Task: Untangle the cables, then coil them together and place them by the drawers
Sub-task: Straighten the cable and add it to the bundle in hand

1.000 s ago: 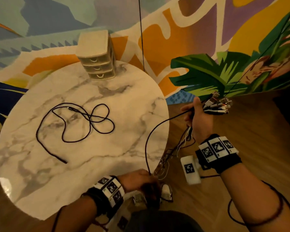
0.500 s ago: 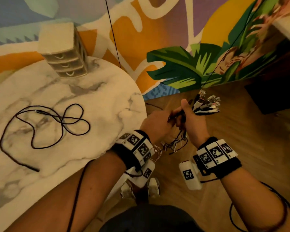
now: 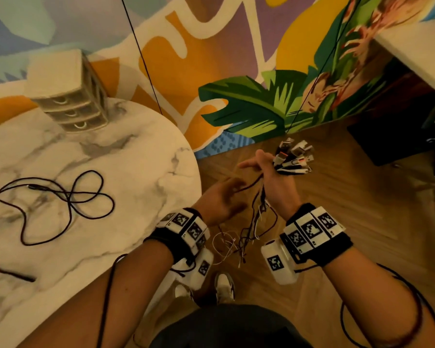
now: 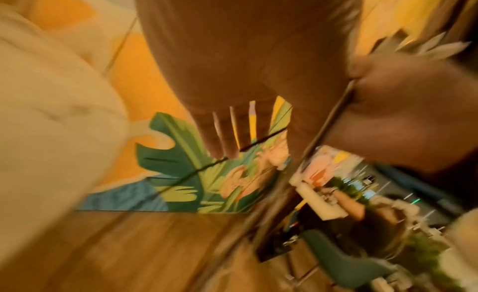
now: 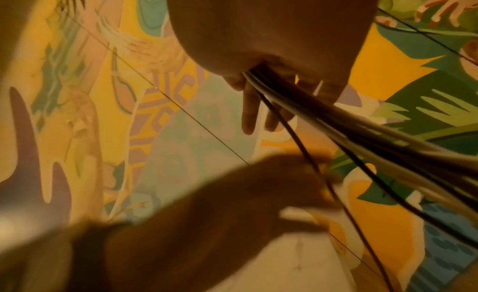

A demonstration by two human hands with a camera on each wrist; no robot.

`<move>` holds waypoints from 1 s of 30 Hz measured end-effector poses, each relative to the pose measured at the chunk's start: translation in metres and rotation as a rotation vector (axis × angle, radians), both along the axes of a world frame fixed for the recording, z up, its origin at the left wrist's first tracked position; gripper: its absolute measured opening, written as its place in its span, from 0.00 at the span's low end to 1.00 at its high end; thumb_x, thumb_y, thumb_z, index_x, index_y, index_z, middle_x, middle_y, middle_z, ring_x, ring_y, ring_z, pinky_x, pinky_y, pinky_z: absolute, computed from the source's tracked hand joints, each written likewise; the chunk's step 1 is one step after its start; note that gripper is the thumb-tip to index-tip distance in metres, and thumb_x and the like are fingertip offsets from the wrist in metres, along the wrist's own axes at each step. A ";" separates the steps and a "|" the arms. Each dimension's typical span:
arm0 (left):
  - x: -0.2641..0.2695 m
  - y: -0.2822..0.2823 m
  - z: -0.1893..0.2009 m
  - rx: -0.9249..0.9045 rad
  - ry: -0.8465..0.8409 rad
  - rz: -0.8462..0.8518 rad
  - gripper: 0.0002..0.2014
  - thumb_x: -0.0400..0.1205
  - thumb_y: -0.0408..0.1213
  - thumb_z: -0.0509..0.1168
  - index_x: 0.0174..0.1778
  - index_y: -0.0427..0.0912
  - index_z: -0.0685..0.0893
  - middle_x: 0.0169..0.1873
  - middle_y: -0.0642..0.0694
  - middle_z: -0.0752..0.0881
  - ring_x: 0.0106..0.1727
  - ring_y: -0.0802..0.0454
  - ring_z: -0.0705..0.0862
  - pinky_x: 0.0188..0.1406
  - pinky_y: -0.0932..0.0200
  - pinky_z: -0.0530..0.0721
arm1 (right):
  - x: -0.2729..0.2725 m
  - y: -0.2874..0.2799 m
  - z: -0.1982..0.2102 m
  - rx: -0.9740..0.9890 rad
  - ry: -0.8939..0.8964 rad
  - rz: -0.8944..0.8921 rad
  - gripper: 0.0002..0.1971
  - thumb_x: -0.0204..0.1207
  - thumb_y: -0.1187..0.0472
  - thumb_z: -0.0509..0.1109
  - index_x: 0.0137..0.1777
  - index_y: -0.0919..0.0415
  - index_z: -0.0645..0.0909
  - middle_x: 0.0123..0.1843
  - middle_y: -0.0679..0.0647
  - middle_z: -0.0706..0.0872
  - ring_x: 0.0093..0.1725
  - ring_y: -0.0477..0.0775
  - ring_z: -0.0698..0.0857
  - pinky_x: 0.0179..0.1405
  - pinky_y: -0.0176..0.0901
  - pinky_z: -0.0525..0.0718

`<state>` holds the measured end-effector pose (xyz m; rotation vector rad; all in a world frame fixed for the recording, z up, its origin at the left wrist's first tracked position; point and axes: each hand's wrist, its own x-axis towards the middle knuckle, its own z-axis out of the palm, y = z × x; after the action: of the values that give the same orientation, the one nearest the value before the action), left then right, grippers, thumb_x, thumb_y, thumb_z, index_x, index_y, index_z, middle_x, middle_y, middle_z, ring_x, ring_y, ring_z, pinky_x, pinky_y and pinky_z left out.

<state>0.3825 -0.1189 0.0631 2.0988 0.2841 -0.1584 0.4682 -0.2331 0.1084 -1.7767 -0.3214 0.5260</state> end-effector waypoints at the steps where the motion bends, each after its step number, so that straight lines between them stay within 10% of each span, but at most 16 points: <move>1: 0.008 -0.010 0.015 -0.073 -0.059 -0.024 0.23 0.77 0.43 0.70 0.68 0.44 0.75 0.64 0.45 0.79 0.61 0.49 0.80 0.61 0.52 0.80 | 0.000 0.002 0.002 -0.006 -0.036 0.025 0.23 0.86 0.50 0.53 0.41 0.55 0.87 0.47 0.47 0.88 0.48 0.38 0.83 0.48 0.30 0.77; 7: 0.036 -0.029 0.056 -0.140 -0.387 -0.020 0.16 0.80 0.31 0.62 0.64 0.33 0.79 0.59 0.42 0.82 0.60 0.49 0.80 0.63 0.55 0.79 | 0.014 -0.001 0.019 0.043 -0.091 0.098 0.21 0.86 0.53 0.55 0.46 0.61 0.88 0.51 0.50 0.90 0.52 0.42 0.85 0.52 0.28 0.78; 9: 0.038 -0.031 0.064 -0.224 -0.354 -0.036 0.14 0.80 0.25 0.61 0.60 0.41 0.79 0.53 0.53 0.80 0.55 0.61 0.79 0.60 0.67 0.78 | 0.016 -0.004 0.020 0.046 -0.121 0.110 0.21 0.86 0.52 0.54 0.48 0.60 0.88 0.52 0.49 0.89 0.53 0.40 0.85 0.50 0.23 0.77; 12: 0.041 -0.040 0.075 -0.541 -0.240 0.017 0.12 0.79 0.30 0.58 0.52 0.51 0.77 0.50 0.47 0.79 0.53 0.45 0.80 0.55 0.49 0.80 | 0.019 -0.007 0.029 0.100 -0.023 0.121 0.21 0.85 0.51 0.57 0.51 0.64 0.88 0.50 0.51 0.90 0.50 0.42 0.86 0.44 0.27 0.80; 16: 0.047 -0.045 0.084 -0.702 -0.141 0.290 0.09 0.85 0.31 0.56 0.57 0.33 0.79 0.41 0.46 0.81 0.41 0.51 0.81 0.39 0.63 0.82 | 0.029 -0.021 0.036 0.361 0.157 0.404 0.19 0.81 0.53 0.60 0.66 0.65 0.78 0.53 0.55 0.89 0.53 0.51 0.88 0.50 0.39 0.86; 20: 0.052 -0.028 0.104 -0.773 -0.185 0.228 0.19 0.85 0.32 0.57 0.25 0.43 0.68 0.16 0.53 0.70 0.14 0.57 0.64 0.14 0.66 0.66 | 0.012 -0.026 -0.009 0.157 0.127 0.608 0.04 0.74 0.62 0.71 0.47 0.61 0.81 0.38 0.56 0.85 0.37 0.58 0.84 0.39 0.48 0.85; 24: 0.057 -0.021 0.123 -0.190 -0.222 0.125 0.21 0.84 0.32 0.60 0.22 0.47 0.70 0.14 0.56 0.67 0.12 0.60 0.63 0.16 0.71 0.59 | -0.003 -0.017 -0.060 -0.101 0.119 0.353 0.25 0.79 0.62 0.69 0.18 0.51 0.70 0.16 0.43 0.72 0.17 0.40 0.70 0.23 0.34 0.70; 30: 0.056 0.001 0.164 0.726 -0.244 -0.143 0.12 0.81 0.44 0.60 0.32 0.46 0.76 0.21 0.57 0.69 0.22 0.60 0.67 0.22 0.64 0.60 | 0.004 -0.021 -0.123 -0.412 0.182 0.216 0.23 0.79 0.55 0.67 0.23 0.53 0.66 0.20 0.47 0.67 0.18 0.45 0.67 0.21 0.35 0.64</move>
<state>0.4389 -0.1179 0.2274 2.8267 0.0370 0.1428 0.4718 -0.2541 -0.0150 -2.0821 -0.2934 0.9567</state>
